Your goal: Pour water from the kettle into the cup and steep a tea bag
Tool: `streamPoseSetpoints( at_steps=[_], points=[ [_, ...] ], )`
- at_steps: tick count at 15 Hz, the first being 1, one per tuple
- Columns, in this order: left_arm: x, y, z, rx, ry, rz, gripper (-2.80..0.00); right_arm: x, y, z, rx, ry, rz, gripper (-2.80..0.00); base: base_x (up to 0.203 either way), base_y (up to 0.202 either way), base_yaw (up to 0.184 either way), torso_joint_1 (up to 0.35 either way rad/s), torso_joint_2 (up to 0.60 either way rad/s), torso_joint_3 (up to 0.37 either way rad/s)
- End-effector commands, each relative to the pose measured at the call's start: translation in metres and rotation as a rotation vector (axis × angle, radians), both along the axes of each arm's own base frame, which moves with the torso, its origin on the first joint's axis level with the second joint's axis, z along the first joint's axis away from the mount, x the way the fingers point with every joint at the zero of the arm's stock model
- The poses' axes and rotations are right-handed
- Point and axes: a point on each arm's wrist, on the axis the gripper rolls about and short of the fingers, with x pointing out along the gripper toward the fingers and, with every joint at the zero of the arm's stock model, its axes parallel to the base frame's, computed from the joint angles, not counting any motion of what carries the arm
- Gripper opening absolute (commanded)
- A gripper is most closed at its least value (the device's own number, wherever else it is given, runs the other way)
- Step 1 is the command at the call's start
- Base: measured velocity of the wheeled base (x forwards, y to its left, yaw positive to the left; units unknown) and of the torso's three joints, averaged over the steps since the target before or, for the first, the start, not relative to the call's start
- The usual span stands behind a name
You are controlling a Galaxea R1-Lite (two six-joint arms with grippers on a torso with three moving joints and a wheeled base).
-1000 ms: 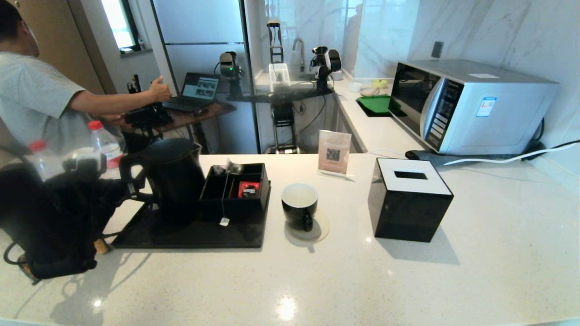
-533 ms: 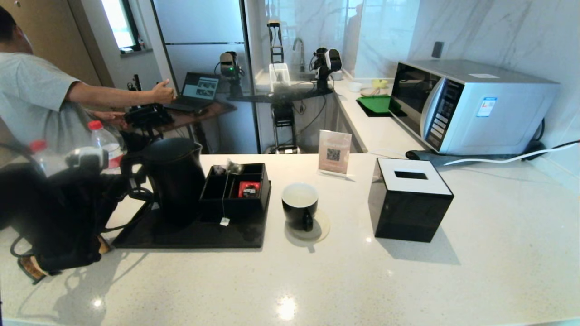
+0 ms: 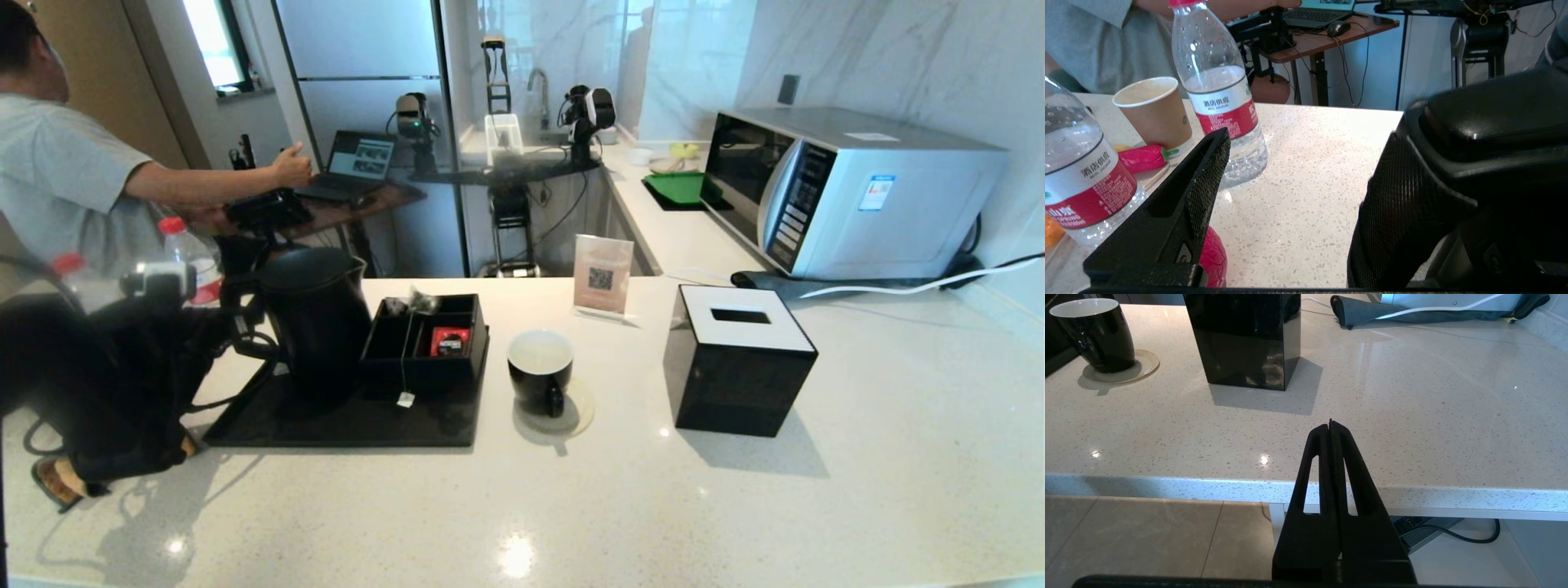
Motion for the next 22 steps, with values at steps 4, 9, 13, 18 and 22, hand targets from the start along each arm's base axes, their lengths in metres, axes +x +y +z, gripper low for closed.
streamPoseSetpoints(
  at_steps=[4,9,13,18,22],
  points=[
    [0.005,-0.002,0.015,0.023,-0.087,-0.01,0.0,0.0,0.0,0.0,0.0,0.0,0.001,-2.8,0.0,0.0,0.0,0.0,0.0,0.0],
    [0.005,-0.003,0.018,0.03,-0.097,-0.039,0.0,0.0,0.0,0.0,0.0,0.0,0.001,-2.8,0.0,0.0,0.0,0.0,0.0,0.0],
    [0.005,-0.003,0.018,0.034,-0.095,-0.041,0.0,0.0,0.0,0.0,0.0,0.0,0.001,-2.8,0.0,0.0,0.0,0.0,0.0,0.0],
    [0.006,-0.002,0.018,0.039,-0.098,-0.067,0.0,0.0,0.0,0.0,0.0,0.0,0.001,-2.8,0.0,0.0,0.0,0.0,0.0,0.0],
    [0.007,-0.001,0.014,0.04,-0.088,-0.096,0.0,0.0,0.0,0.0,0.0,0.0,0.001,-2.8,0.0,0.0,0.0,0.0,0.0,0.0]
  ],
)
